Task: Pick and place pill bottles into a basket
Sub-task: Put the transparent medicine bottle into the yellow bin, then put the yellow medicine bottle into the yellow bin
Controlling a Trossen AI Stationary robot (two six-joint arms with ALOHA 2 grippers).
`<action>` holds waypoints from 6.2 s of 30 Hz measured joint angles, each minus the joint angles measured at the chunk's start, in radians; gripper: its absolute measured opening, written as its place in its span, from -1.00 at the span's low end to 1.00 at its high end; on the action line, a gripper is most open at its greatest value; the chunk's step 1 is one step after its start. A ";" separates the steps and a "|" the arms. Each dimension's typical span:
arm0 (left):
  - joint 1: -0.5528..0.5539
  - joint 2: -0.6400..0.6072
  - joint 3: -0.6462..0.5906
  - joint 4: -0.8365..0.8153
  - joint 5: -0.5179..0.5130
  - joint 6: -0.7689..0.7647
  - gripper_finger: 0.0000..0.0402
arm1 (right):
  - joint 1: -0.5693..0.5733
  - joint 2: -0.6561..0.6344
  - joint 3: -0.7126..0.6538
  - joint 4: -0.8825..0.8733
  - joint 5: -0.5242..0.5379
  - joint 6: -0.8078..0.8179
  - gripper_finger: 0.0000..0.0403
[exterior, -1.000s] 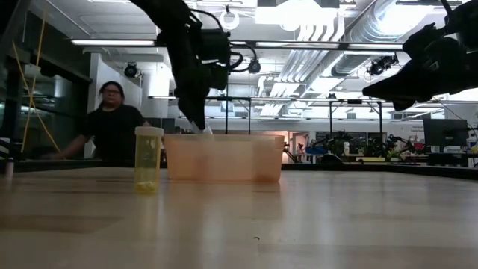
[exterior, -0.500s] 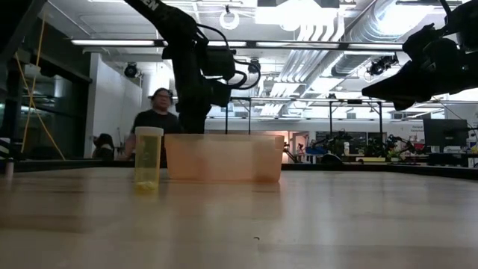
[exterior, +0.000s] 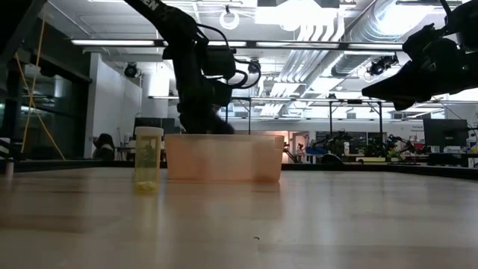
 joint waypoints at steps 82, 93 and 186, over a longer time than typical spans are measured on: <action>-0.721 -0.003 0.002 -0.073 -0.179 -0.643 0.69 | 0.000 0.000 0.000 -0.004 -0.011 -0.008 -1.00; -0.721 -0.003 -0.064 0.023 -0.155 -0.659 0.69 | 0.000 0.000 0.000 -0.004 -0.011 -0.008 -1.00; -0.217 0.210 0.248 -0.043 -0.047 -0.140 -0.12 | 0.000 0.013 0.000 -0.004 -0.011 -0.027 -1.00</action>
